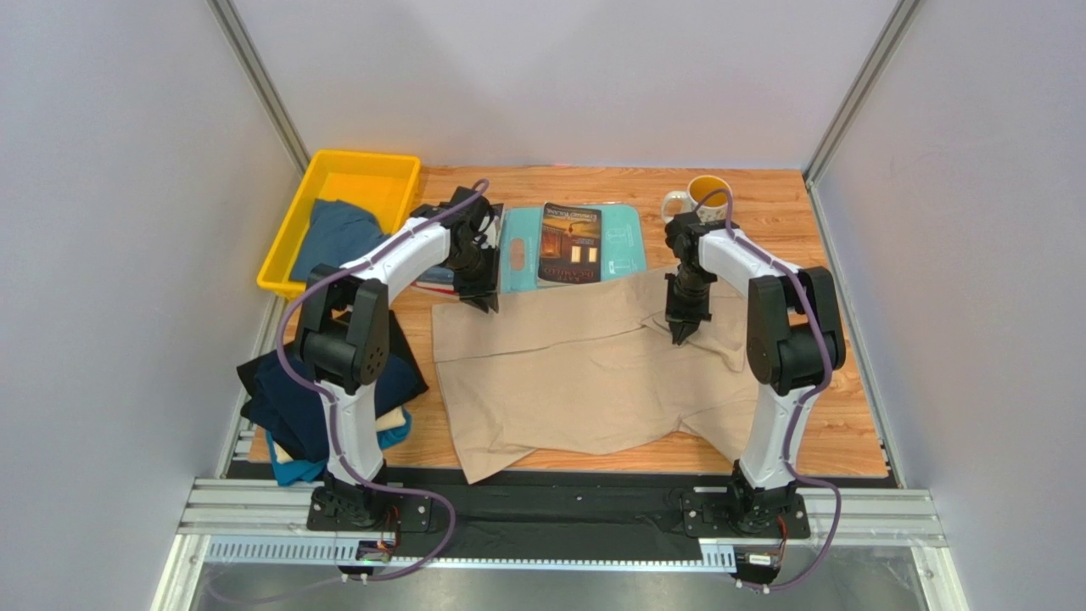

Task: Fold and stack the t-shirts
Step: Fold the tshirt

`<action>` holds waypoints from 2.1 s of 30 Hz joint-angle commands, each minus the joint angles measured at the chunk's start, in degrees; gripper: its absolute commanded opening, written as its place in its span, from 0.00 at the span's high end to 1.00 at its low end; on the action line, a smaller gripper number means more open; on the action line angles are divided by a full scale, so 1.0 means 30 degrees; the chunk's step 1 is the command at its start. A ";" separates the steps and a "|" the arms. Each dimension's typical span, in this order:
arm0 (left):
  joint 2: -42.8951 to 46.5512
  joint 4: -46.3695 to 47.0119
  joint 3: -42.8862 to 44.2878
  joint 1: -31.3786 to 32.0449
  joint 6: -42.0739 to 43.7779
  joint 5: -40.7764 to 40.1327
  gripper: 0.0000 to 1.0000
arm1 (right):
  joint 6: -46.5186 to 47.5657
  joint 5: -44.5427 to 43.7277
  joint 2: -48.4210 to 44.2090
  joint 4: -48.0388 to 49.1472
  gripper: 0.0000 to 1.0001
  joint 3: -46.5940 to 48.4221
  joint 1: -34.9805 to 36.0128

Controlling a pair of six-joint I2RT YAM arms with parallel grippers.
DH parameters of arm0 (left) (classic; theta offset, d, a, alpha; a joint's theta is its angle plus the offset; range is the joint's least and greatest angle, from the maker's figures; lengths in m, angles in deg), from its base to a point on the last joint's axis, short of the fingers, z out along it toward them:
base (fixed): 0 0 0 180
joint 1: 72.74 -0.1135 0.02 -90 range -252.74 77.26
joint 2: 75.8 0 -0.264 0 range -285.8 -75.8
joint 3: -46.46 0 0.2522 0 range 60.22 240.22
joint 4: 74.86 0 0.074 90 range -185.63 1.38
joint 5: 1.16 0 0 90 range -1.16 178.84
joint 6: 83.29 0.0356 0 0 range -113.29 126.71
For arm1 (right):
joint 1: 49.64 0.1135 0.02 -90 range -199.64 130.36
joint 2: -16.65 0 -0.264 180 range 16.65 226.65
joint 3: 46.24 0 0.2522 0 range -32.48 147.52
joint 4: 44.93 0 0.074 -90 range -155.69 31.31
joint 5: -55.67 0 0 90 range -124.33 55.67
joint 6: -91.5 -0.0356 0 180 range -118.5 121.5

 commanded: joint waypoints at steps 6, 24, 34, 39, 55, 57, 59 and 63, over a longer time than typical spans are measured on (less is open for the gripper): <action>0.0009 0.0189 0.0862 -0.0472 0.0143 0.0399 0.69 | 0.0130 0.0590 -0.2916 -0.1221 1.00 -0.0022 0.0112; 0.0858 0.0072 0.0482 -0.1848 0.0172 0.0135 0.70 | 0.0042 0.2352 -0.5495 -0.5119 1.00 -0.1779 0.1078; 0.1298 0.0218 -0.0308 -0.2054 0.0231 0.0194 0.70 | -0.0396 0.2560 -0.3504 -0.4446 0.64 -0.2514 0.2015; 0.1825 0.0364 -0.0894 -0.2054 0.0289 -0.0129 0.69 | -0.0544 0.0893 -0.3679 -0.3771 0.51 -0.0822 0.1987; 0.0334 0.0395 -0.1100 -0.2054 0.0172 -0.0099 0.76 | 0.1360 -0.3300 0.2997 -0.0871 0.59 0.6449 -0.3283; 0.0069 0.0335 -0.1071 -0.2054 0.0172 -0.0158 0.84 | 0.1477 -0.3388 0.3935 -0.0637 0.62 0.6978 -0.3520; -0.0341 0.0190 -0.1013 -0.2054 0.0114 -0.0303 0.97 | 0.1536 -0.3447 0.4608 -0.0432 0.72 0.7241 -0.3638; -0.0985 -0.0075 -0.0924 -0.2054 -0.0149 -0.0304 1.00 | 0.1566 -0.3652 0.5402 -0.0402 0.96 0.7565 -0.3696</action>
